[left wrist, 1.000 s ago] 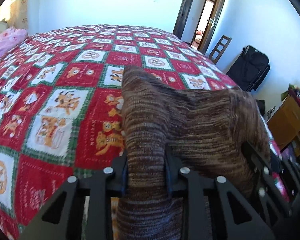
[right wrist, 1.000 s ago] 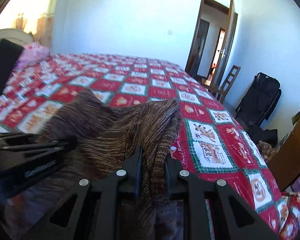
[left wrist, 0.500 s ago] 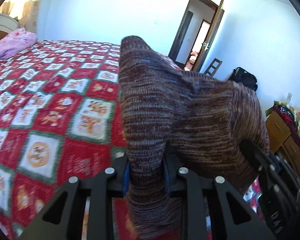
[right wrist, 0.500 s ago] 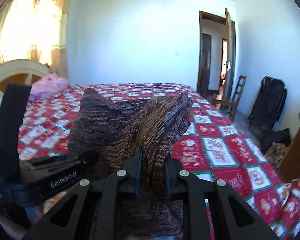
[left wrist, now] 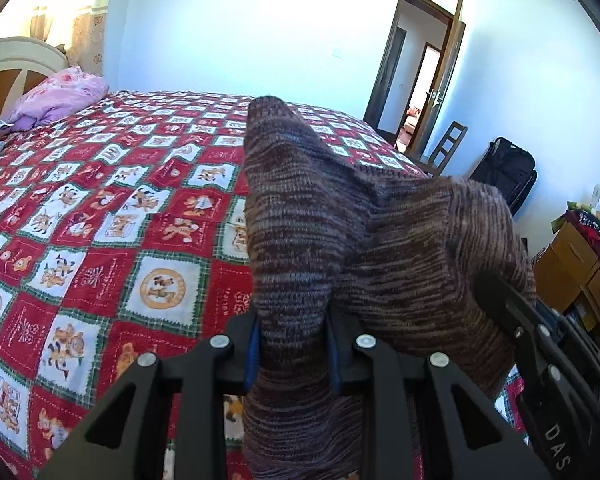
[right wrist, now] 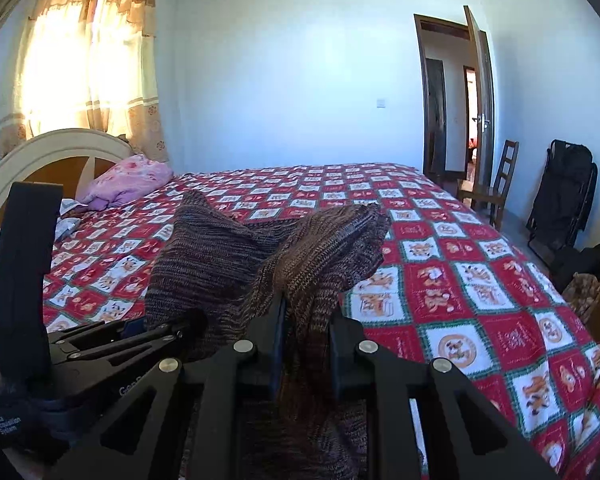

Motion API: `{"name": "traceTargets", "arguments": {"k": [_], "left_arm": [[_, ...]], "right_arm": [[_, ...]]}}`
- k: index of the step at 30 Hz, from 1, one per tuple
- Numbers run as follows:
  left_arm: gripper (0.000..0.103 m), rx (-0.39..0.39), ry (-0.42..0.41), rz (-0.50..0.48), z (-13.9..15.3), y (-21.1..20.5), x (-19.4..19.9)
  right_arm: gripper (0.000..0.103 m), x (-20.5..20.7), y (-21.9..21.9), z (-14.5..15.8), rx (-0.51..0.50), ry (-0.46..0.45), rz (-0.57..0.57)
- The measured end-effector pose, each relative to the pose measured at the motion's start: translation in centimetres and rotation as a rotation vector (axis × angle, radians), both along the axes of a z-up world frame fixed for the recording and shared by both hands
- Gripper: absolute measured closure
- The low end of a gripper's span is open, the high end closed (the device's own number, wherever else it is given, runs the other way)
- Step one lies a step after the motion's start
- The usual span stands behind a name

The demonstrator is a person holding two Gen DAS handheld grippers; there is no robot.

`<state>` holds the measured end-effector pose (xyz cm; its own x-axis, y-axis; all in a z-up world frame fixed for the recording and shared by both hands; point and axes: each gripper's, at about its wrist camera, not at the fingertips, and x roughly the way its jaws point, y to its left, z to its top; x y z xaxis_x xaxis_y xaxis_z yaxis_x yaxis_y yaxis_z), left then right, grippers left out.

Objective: Fold small clothes

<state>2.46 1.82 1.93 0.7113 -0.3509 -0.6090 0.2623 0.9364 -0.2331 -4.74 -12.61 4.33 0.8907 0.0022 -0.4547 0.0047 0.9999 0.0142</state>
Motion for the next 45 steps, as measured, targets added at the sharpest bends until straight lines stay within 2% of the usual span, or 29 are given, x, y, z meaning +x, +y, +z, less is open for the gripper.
{"name": "traceTargets", "arguments": {"k": [9,18,35,40,45], "left_arm": [[0.076,-0.015,0.023,0.006,-0.4,1.8,-0.9],[0.077,-0.038,-0.010,0.081,0.7,5.2,-1.3],[0.077,-0.035,-0.007,0.282,0.0,13.8,-0.3],[0.077,-0.048,0.012,0.307,-0.9,15.5,0.0],[0.077,-0.034,0.025,0.311,-1.7,15.6,1.1]], "right_arm": [[0.084,-1.1,0.9,-0.4,0.052,0.032,0.021],[0.084,-1.1,4.1,0.3,0.057,0.024,0.105],[0.085,2.2,11.7,-1.7,0.104,0.089,0.291],[0.085,2.9,13.0,-2.6,0.116,0.110,0.319],[0.085,3.8,14.1,-3.3,0.067,0.120,0.347]]}}
